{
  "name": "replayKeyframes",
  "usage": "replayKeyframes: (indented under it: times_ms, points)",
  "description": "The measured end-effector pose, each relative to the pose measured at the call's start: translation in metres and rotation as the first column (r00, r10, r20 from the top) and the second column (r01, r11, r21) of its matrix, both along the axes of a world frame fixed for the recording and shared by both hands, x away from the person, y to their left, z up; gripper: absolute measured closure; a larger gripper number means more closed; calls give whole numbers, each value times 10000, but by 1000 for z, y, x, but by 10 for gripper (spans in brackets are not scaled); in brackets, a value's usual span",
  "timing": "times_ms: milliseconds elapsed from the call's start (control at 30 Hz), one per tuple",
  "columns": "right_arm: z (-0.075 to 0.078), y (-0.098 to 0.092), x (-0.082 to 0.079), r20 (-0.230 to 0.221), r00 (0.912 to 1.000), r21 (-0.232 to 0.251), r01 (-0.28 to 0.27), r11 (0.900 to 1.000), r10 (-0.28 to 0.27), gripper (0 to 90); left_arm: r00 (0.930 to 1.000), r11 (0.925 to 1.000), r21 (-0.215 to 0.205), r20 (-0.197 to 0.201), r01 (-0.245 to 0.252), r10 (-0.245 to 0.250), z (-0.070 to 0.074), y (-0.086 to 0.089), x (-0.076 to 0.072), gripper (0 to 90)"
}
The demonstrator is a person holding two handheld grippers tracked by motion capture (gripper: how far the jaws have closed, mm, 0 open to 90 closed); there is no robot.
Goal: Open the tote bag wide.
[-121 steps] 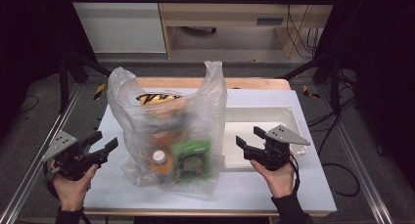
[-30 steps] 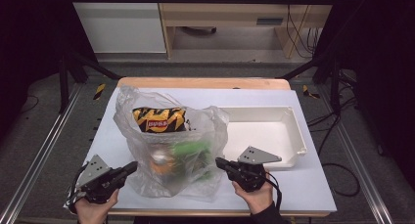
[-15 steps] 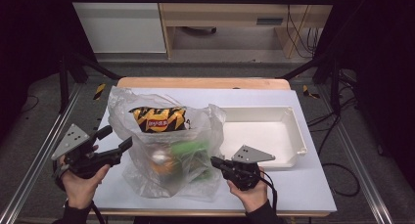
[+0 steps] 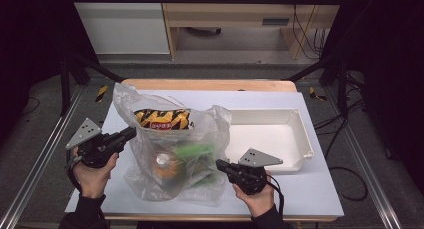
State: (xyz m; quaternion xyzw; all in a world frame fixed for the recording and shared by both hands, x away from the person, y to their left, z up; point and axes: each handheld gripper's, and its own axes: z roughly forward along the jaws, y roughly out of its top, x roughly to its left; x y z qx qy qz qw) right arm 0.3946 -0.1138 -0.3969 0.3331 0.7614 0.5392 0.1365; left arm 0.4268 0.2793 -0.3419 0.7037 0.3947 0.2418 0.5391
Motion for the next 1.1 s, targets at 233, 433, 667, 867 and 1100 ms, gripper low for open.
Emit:
replayKeyframes:
  times_ms: [233,433,667,867,1100]
  points:
    - [1,-2,0,16,10000,44,54,10000,-54,900,9999,9997,241,155,-23,19,-1,3,-9,900]
    - [1,-5,-2,47,9999,70,99,9999,-99,900,9998,9987,516,213,27,-38,-3,8,-22,900]
    - [-2,-11,-6,-21,9998,93,181,9998,-181,900,9997,9961,849,-126,240,-230,-17,10,-39,900]
    - [-4,-18,-11,-117,9998,182,190,9997,-188,900,9973,9924,1065,-470,616,-569,-32,13,-63,900]
    - [-19,-23,-14,-536,9983,112,222,9997,-215,900,9906,9856,1407,-1125,933,-777,-60,9,-74,900]
